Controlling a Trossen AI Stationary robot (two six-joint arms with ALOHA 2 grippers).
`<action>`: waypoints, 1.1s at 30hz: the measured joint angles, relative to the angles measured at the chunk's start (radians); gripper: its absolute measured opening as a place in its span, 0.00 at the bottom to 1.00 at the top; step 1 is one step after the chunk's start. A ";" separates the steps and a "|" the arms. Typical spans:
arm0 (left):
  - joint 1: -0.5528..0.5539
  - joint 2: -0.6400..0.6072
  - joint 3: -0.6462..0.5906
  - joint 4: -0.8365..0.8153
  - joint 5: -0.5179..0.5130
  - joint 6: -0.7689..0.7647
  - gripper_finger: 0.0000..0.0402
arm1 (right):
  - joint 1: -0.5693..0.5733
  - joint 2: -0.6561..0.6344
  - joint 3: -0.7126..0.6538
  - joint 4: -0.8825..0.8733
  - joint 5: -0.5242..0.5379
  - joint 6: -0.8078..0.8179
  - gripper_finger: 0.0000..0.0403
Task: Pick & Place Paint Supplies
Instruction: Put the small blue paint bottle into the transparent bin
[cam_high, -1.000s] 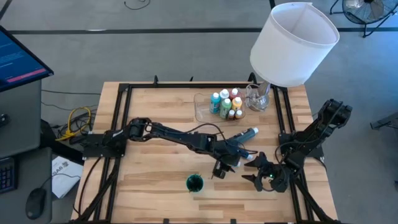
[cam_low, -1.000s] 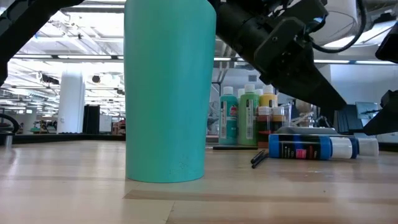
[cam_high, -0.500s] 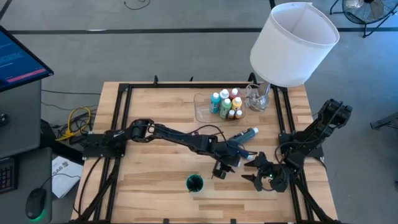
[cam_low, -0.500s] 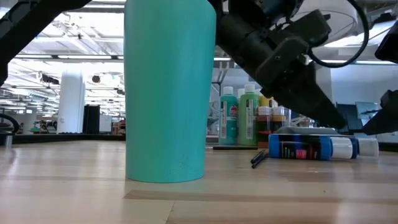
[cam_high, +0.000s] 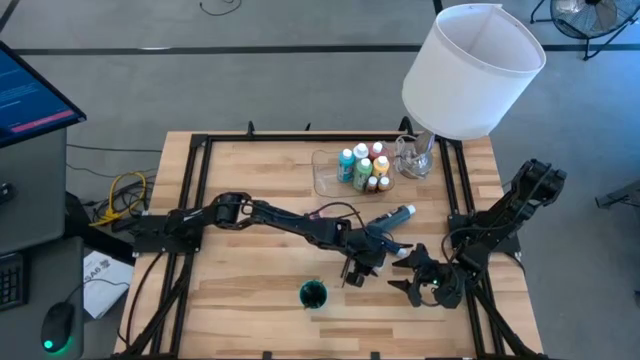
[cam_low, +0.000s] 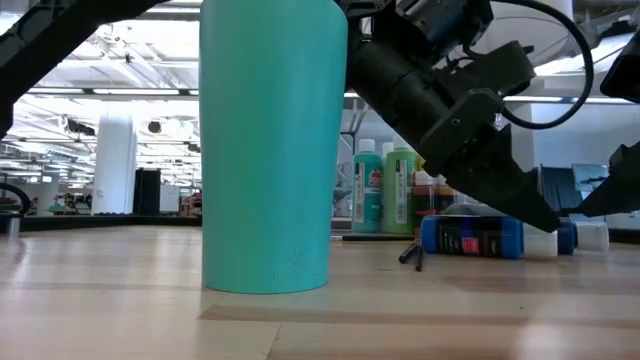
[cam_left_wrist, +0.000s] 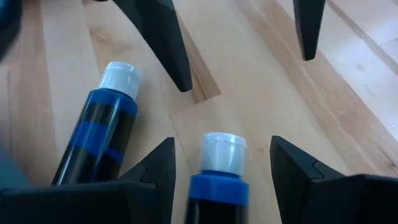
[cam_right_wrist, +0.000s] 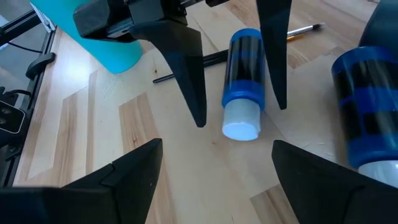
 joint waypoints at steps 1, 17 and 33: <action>0.001 0.000 0.000 -0.005 0.000 0.000 0.38 | 0.000 0.000 0.000 0.000 0.000 0.000 0.74; 0.003 0.008 0.000 -0.114 -0.018 0.014 0.38 | 0.000 0.000 0.000 0.000 0.000 0.000 0.74; -0.002 0.008 0.000 -0.112 -0.048 0.035 0.35 | 0.000 0.000 0.000 0.000 0.004 0.000 0.74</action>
